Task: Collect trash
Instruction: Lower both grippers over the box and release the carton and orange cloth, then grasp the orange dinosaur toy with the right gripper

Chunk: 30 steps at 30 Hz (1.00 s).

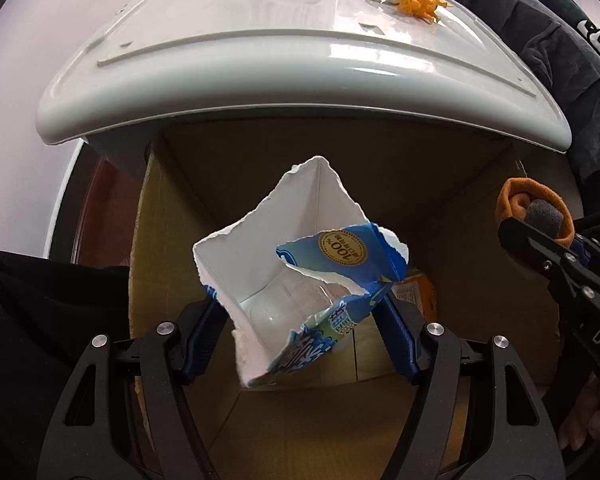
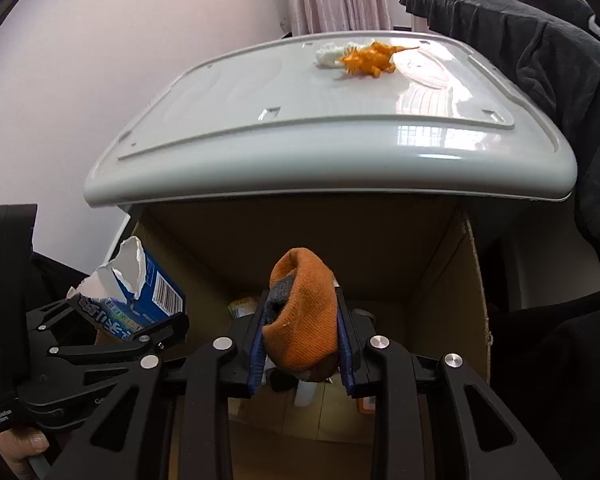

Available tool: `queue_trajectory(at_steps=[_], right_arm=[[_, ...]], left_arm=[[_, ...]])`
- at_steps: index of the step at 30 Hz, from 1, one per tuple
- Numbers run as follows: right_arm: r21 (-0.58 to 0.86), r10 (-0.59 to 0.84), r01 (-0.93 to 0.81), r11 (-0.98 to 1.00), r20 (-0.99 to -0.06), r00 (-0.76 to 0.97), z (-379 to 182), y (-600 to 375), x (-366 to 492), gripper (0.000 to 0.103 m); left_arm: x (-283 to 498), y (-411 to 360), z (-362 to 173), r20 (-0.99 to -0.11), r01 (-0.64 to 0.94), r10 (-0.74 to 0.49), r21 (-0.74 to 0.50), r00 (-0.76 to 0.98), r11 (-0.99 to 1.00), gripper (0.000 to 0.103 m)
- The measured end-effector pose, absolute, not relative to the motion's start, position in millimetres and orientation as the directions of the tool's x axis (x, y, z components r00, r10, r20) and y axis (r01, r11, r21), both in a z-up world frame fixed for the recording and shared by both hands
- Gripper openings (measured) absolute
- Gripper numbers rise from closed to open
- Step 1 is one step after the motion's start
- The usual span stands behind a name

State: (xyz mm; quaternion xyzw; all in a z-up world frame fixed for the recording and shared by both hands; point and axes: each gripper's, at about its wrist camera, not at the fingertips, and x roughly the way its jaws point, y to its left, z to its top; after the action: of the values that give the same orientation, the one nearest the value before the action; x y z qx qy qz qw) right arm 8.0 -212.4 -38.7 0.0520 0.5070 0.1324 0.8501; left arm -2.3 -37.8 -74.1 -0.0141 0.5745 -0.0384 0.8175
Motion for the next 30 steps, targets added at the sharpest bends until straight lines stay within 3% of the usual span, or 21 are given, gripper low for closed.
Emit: queue_trajectory(at_steps=[16,18,19,20,22,30], right_arm=[[0.228,0.279,-0.166,0.959,-0.853,0.442,-41,-215,9,0.030],[0.227,0.278,-0.165,0.960,-0.854,0.440,-41,-215,9,0.033],[0.226,0.276,-0.162,0.960,-0.856,0.437,-41,-215,9,0.037],[0.221,0.267,-0.153,0.963,-0.858,0.439,-41,-216,9,0.048],[0.213,0.249,-0.129,0.968,-0.851,0.463,-38,-219,9,0.056],[0.238,0.244,-0.071,0.969,-0.851,0.466,-39,-229,11,0.058]], left_arm=[[-3,-44,-71,-0.939,0.061,-0.066,-0.049,0.337,0.997,0.068],[-3,-45,-71,-0.940,0.066,-0.073,-0.053,0.335,0.996,0.070],[-3,-45,-72,-0.941,0.071,-0.078,-0.058,0.328,0.996,0.072],[-3,-46,-74,-0.945,0.070,-0.073,-0.054,0.318,0.996,0.075],[-3,-45,-76,-0.950,0.061,-0.052,-0.035,0.307,0.998,0.080],[-3,-36,-79,-0.956,0.027,-0.062,-0.057,0.286,0.998,0.080]])
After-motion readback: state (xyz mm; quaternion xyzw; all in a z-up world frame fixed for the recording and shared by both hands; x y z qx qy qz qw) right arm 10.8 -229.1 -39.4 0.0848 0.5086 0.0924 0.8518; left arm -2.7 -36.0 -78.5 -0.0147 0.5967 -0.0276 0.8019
